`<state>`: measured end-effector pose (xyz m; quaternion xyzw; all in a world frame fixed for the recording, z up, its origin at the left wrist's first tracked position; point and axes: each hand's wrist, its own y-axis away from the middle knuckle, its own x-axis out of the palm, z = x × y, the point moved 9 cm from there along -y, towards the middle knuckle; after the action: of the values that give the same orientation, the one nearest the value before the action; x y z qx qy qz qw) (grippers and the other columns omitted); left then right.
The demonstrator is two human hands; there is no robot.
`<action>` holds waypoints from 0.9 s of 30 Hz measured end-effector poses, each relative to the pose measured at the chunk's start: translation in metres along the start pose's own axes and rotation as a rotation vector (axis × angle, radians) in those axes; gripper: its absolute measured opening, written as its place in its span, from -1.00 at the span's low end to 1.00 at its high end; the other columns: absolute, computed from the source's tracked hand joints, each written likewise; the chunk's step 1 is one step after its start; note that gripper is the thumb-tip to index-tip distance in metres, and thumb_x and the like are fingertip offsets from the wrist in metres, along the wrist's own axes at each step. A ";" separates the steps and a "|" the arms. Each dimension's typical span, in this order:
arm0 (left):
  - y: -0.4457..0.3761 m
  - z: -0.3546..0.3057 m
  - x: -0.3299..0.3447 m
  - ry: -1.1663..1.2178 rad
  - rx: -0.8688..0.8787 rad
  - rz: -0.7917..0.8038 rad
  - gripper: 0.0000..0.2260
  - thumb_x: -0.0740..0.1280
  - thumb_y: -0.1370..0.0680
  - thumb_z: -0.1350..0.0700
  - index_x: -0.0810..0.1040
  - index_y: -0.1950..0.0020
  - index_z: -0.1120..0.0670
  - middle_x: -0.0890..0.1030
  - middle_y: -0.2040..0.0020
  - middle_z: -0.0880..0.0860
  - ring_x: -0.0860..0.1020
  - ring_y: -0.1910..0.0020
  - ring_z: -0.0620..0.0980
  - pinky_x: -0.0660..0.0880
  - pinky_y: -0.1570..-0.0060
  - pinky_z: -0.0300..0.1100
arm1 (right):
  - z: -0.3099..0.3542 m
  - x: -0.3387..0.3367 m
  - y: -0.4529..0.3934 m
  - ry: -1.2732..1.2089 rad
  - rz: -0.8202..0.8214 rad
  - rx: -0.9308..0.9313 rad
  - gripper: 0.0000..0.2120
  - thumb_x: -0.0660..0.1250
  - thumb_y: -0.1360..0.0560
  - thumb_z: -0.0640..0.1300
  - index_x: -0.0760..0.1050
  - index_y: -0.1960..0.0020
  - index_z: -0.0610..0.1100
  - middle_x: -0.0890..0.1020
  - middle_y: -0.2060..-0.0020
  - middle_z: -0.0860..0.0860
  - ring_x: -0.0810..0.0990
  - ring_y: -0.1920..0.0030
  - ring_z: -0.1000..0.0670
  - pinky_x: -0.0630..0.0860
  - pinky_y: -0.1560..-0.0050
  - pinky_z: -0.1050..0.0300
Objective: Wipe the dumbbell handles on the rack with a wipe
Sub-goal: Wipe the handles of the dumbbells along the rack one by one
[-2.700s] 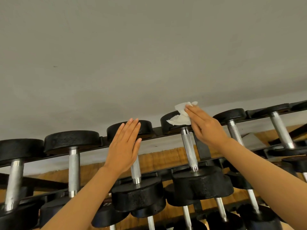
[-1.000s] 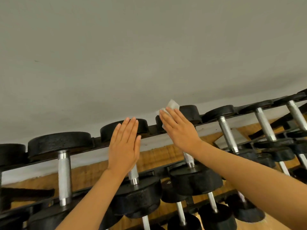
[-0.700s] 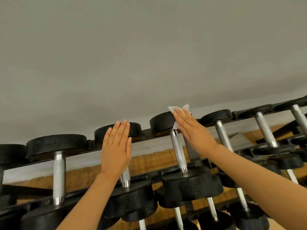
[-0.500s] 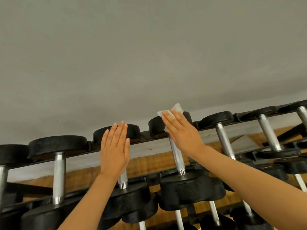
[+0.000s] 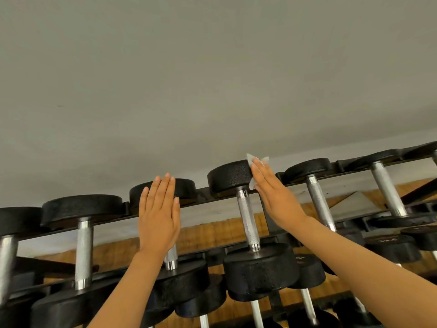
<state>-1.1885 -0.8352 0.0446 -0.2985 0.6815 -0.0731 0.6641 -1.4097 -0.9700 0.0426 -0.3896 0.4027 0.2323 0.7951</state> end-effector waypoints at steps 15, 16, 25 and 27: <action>0.000 0.001 0.006 -0.005 -0.032 0.026 -0.54 0.03 -0.67 0.04 0.23 -0.56 0.16 0.25 -0.56 0.10 0.13 -0.57 0.03 -0.08 -0.57 -0.04 | 0.059 0.034 -0.031 0.308 0.018 -0.366 -0.34 0.42 -0.39 -0.40 0.36 -0.46 -0.20 0.40 -0.44 -0.12 0.27 -0.49 -0.18 0.19 -0.50 -0.13; 0.000 0.001 0.006 -0.005 -0.032 0.031 -0.54 0.03 -0.67 0.04 0.23 -0.56 0.16 0.25 -0.56 0.10 0.12 -0.57 0.03 -0.09 -0.57 -0.05 | 0.060 0.034 -0.033 0.313 0.025 -0.382 -0.35 0.44 -0.38 -0.39 0.39 -0.44 -0.18 0.42 -0.43 -0.11 0.31 -0.47 -0.16 0.19 -0.49 -0.10; 0.000 0.001 0.003 0.013 -0.016 0.050 -0.53 -0.04 -0.69 0.00 0.21 -0.57 0.15 0.24 -0.56 0.09 0.13 -0.57 0.04 -0.08 -0.56 -0.05 | -0.017 0.007 -0.006 -0.221 0.016 0.079 -0.41 0.14 -0.65 -0.25 -0.02 -0.59 -0.03 0.06 -0.58 0.06 -0.03 -0.57 0.06 0.00 -0.53 0.17; 0.000 0.001 0.003 0.014 -0.021 0.047 -0.53 -0.05 -0.69 -0.01 0.21 -0.57 0.15 0.24 -0.56 0.09 0.12 -0.57 0.04 -0.09 -0.56 -0.07 | -0.033 0.011 0.005 -0.467 0.025 0.207 -0.48 0.03 -0.67 -0.15 -0.05 -0.59 -0.06 0.03 -0.57 0.10 -0.04 -0.56 0.16 -0.04 -0.54 0.19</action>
<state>-1.1871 -0.8362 0.0420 -0.2887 0.6936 -0.0523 0.6579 -1.4217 -0.9935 0.0189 -0.2368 0.2346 0.2831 0.8993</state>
